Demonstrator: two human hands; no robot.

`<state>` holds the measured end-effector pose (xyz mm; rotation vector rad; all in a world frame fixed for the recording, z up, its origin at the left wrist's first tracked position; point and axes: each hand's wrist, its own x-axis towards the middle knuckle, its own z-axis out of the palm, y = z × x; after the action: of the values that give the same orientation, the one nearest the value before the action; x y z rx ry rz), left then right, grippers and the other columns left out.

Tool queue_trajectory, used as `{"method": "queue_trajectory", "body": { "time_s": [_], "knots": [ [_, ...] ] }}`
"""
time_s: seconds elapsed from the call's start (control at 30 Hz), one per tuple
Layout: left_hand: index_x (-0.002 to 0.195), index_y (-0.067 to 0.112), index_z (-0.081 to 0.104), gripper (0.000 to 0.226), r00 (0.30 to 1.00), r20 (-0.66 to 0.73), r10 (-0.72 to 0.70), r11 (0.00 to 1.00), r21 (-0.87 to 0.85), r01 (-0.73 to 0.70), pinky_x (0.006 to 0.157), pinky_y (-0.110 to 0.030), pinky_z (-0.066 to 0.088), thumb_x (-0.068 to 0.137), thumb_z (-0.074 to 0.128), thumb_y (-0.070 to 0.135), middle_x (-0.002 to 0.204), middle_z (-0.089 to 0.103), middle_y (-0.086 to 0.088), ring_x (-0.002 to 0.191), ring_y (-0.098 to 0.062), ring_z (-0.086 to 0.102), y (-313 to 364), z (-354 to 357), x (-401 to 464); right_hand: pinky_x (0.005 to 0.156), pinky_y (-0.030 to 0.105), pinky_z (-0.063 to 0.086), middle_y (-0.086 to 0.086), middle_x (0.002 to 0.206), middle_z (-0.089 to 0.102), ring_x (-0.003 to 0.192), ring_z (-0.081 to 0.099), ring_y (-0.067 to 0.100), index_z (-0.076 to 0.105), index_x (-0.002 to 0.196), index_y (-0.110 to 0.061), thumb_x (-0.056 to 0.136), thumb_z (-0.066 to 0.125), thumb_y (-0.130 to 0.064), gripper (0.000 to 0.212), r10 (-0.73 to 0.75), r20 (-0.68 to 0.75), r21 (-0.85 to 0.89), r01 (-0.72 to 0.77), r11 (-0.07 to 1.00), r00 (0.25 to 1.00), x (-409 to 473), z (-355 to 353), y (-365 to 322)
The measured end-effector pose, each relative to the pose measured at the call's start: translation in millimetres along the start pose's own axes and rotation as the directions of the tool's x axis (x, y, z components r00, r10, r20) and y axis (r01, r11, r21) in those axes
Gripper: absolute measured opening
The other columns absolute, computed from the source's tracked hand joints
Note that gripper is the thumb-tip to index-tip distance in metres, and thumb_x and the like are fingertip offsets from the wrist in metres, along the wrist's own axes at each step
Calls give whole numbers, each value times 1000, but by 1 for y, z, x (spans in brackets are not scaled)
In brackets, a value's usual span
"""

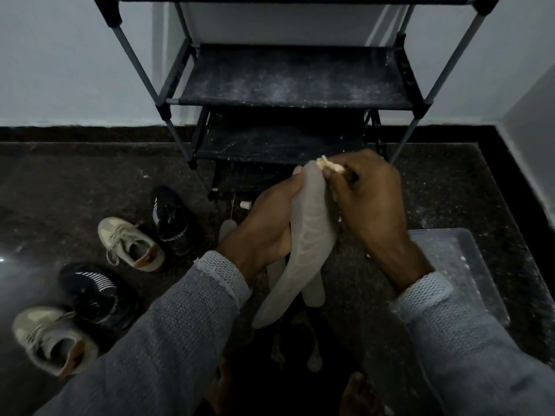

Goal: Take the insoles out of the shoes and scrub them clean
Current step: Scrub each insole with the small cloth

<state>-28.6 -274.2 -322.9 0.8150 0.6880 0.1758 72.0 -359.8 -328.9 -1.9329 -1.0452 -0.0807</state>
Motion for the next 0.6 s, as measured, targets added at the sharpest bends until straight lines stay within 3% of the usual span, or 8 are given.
{"method": "queue_trajectory", "body": {
  "time_s": [0.1,0.23,0.33,0.47,0.53,0.6],
  "knots": [
    [118,9,59,41,1000,0,-10,1000,15,10,79,-29,56,102,34,37,106,67,-9,90,-18,66,0,1,1,76,21,46,-7,87,60,80,55,8,73,98,-11,89,64,-10,12,40,-31,1,-40,999,999,-2,-1,3],
    [106,9,62,43,1000,20,-2,1000,-29,2,69,-26,59,103,29,37,90,72,-8,76,-16,71,2,-4,3,77,8,44,-6,91,62,81,55,1,73,101,-11,88,65,-7,16,-26,47,102,21,995,999,-11,11,-15],
    [113,8,60,46,1000,9,4,1000,-15,-4,78,-28,58,103,28,39,101,68,-11,85,-18,69,4,-8,2,77,15,47,-5,89,63,81,57,6,73,101,-12,87,66,-7,16,-78,67,101,71,992,995,-10,12,-15],
    [116,9,61,44,1000,-23,-19,999,29,19,96,-36,50,101,35,41,120,64,-15,110,-26,61,3,-7,2,75,30,50,4,90,67,81,57,10,73,102,-13,89,65,-13,15,20,-4,-28,-20,999,1000,-3,3,6],
    [116,8,61,44,999,-26,-24,999,45,25,93,-35,51,101,35,41,116,66,-13,106,-25,63,3,-7,3,77,28,50,5,91,68,82,57,10,73,102,-13,89,65,-12,15,23,-14,-25,-23,999,1000,-4,2,9],
    [112,8,61,44,1000,-7,-23,999,24,24,84,-31,55,101,33,41,105,68,-11,93,-20,66,4,-8,3,79,19,48,2,93,66,84,56,6,73,102,-12,88,65,-10,16,-28,17,30,27,999,999,-7,6,2]
  ]
}}
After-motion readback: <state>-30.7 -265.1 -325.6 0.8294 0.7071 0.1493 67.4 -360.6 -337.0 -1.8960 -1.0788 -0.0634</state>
